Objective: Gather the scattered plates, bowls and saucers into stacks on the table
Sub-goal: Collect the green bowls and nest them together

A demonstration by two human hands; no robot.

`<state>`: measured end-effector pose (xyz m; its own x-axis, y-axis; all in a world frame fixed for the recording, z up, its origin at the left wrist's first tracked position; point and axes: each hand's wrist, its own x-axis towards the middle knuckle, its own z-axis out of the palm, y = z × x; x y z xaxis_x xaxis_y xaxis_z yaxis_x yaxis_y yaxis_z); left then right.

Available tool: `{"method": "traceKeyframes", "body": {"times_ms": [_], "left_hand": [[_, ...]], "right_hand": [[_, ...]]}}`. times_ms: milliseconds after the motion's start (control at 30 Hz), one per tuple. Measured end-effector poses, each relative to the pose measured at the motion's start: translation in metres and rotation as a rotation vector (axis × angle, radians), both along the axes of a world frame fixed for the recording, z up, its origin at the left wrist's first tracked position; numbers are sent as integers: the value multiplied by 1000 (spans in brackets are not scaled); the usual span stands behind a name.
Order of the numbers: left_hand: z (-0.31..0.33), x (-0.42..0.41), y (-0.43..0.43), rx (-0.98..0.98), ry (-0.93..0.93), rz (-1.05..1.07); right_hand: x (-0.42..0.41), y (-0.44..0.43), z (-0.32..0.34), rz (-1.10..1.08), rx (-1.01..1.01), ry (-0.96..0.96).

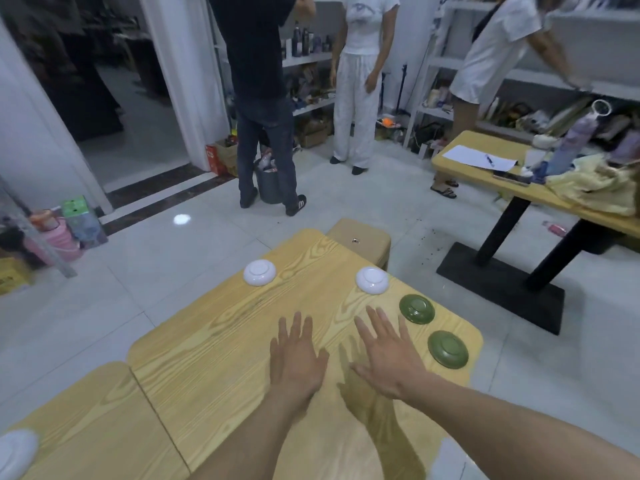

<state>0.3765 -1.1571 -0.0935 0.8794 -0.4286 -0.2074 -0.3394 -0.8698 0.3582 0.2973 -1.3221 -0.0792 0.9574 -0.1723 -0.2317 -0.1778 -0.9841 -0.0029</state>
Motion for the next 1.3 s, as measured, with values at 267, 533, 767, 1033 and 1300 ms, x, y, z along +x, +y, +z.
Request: {"method": "traceKeyframes", "body": {"times_ms": [267,533,767,1033,1300], "left_hand": [[47,-14,-103,120,-153,-295],[31,4,-195,147,-134,-319],[-8,19,-258,-54,247,8],[-58,56,-301,-360,724,657],[-109,77,-327,-373,759,930]], "right_hand": [[-22,-101,38,-70,-172,-38],[-3,-186,28,-184,-94,24],[40,-231,-6,-633,617,31],[92,-250,-60,-1073,999,104],[113,-253,-70,-1080,898,120]]}}
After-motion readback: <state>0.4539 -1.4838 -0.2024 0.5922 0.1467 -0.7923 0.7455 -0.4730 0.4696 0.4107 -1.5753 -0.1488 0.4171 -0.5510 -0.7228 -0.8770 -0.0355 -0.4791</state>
